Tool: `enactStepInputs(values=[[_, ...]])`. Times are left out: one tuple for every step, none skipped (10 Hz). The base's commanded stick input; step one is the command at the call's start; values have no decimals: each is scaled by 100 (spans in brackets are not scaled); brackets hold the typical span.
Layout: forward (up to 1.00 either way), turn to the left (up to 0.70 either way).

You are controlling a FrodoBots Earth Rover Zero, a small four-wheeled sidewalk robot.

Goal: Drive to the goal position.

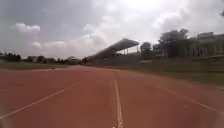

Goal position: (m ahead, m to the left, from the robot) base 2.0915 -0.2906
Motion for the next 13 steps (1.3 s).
enactStepInputs(values=[[45, 0], [45, 0], [45, 0], [45, 0], [45, 0], [45, 0], [45, 0], [45, 0], [45, 0], [45, 0], [45, 0], [45, 0], [45, 0]])
